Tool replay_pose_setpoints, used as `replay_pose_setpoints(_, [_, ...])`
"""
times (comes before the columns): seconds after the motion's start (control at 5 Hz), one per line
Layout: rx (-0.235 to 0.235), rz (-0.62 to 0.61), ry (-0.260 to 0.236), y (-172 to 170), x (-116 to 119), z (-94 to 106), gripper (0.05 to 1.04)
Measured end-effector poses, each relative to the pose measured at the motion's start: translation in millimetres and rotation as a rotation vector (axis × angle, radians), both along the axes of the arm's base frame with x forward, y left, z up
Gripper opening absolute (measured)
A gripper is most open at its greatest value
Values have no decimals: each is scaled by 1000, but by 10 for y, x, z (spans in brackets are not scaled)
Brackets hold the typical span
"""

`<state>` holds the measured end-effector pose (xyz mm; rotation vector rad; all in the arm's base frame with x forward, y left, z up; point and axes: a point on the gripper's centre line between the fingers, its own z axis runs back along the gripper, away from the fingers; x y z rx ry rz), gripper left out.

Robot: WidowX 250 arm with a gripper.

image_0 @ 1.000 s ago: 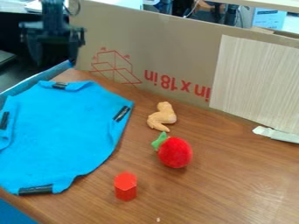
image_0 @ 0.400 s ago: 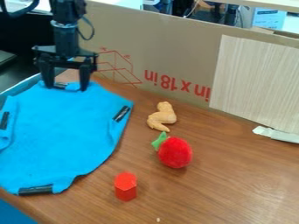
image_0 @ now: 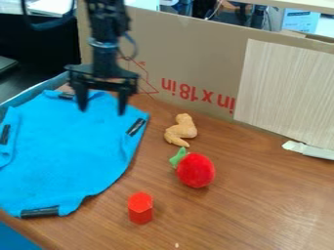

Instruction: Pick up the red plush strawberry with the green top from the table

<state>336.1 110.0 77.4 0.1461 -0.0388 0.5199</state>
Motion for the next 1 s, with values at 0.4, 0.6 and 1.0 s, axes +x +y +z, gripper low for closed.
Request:
replay_pose_setpoints(0.4, [-88, 100, -38, -472, 29, -179, 999])
replay_pose_setpoints(0.6, [-170, 205, -47, -666, 16, -242, 999])
replay_pose_setpoints(1.0, [-300, 353, -60, -1002, -78, -319, 999])
